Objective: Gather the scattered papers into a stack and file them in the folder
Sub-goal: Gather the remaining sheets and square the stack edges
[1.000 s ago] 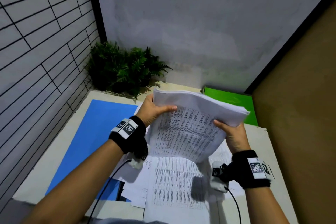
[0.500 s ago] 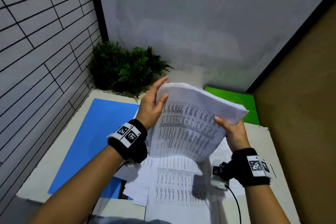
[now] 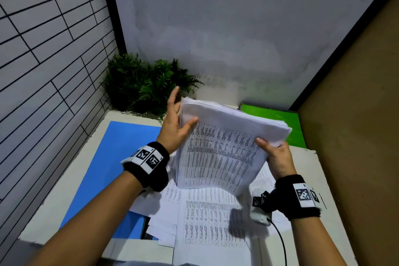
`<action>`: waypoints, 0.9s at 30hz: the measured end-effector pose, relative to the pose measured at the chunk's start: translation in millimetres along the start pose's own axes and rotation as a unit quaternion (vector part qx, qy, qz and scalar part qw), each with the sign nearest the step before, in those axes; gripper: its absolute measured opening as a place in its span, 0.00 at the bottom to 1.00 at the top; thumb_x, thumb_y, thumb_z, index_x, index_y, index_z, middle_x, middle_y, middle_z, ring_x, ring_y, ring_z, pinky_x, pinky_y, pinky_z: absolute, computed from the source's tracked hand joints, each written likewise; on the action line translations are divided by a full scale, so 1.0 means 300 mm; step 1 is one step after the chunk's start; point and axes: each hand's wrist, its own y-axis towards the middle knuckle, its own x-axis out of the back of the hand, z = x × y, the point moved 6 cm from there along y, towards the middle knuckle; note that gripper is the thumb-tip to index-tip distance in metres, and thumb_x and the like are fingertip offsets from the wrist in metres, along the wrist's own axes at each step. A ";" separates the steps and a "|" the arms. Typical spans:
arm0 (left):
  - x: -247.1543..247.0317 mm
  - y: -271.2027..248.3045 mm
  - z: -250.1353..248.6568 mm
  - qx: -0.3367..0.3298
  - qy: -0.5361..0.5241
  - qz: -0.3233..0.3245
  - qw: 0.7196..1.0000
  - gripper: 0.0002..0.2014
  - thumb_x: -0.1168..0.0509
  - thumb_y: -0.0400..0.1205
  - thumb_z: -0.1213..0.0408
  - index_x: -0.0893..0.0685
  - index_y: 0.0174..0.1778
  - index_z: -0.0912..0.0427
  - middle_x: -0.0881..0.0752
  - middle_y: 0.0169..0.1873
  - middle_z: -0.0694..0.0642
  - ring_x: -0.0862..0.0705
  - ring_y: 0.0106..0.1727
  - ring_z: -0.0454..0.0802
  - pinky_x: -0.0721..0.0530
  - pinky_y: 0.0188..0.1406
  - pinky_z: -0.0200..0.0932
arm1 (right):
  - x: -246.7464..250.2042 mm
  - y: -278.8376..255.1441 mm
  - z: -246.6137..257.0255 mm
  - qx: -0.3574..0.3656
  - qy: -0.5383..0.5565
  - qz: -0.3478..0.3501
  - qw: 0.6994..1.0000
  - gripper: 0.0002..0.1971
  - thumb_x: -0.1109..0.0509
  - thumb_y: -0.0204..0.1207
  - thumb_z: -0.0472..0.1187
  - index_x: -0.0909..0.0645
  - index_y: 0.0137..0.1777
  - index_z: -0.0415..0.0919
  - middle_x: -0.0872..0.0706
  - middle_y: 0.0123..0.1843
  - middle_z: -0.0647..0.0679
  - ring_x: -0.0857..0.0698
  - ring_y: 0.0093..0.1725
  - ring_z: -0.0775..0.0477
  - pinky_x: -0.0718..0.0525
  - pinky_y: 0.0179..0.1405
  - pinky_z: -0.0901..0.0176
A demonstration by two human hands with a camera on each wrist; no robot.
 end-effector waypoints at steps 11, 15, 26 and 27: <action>-0.036 -0.006 -0.007 0.041 -0.131 0.084 0.987 0.20 0.36 0.78 0.68 0.33 0.59 0.44 0.24 0.56 0.54 0.19 0.52 0.39 0.17 0.46 0.29 | -0.036 -0.017 0.104 0.070 0.037 -0.002 0.997 0.28 0.18 0.41 0.66 0.12 0.39 0.49 0.10 0.36 0.61 0.15 0.37 0.65 0.17 0.39 0.73; -0.038 -0.013 0.039 0.085 -0.125 0.068 0.986 0.20 0.40 0.80 0.70 0.34 0.67 0.57 0.21 0.52 0.48 0.17 0.49 0.31 0.18 0.45 0.25 | -0.046 -0.003 0.094 0.061 -0.001 -0.024 0.998 0.31 0.18 0.40 0.66 0.13 0.38 0.44 0.09 0.33 0.61 0.14 0.34 0.65 0.16 0.36 0.72; 0.003 -0.041 -0.024 0.045 -0.124 0.090 0.987 0.12 0.34 0.78 0.61 0.30 0.52 0.51 0.24 0.45 0.51 0.18 0.39 0.28 0.19 0.36 0.26 | -0.057 -0.016 0.088 0.059 -0.042 0.058 0.996 0.13 0.26 0.62 0.27 0.16 0.42 0.45 0.10 0.34 0.61 0.14 0.35 0.64 0.17 0.36 0.73; 0.001 -0.038 -0.016 0.053 -0.118 0.086 0.988 0.12 0.35 0.79 0.65 0.31 0.53 0.52 0.24 0.43 0.50 0.18 0.38 0.28 0.19 0.36 0.26 | -0.058 -0.016 0.069 0.049 -0.048 0.055 0.996 0.14 0.27 0.60 0.27 0.18 0.42 0.44 0.09 0.34 0.61 0.14 0.35 0.64 0.16 0.36 0.72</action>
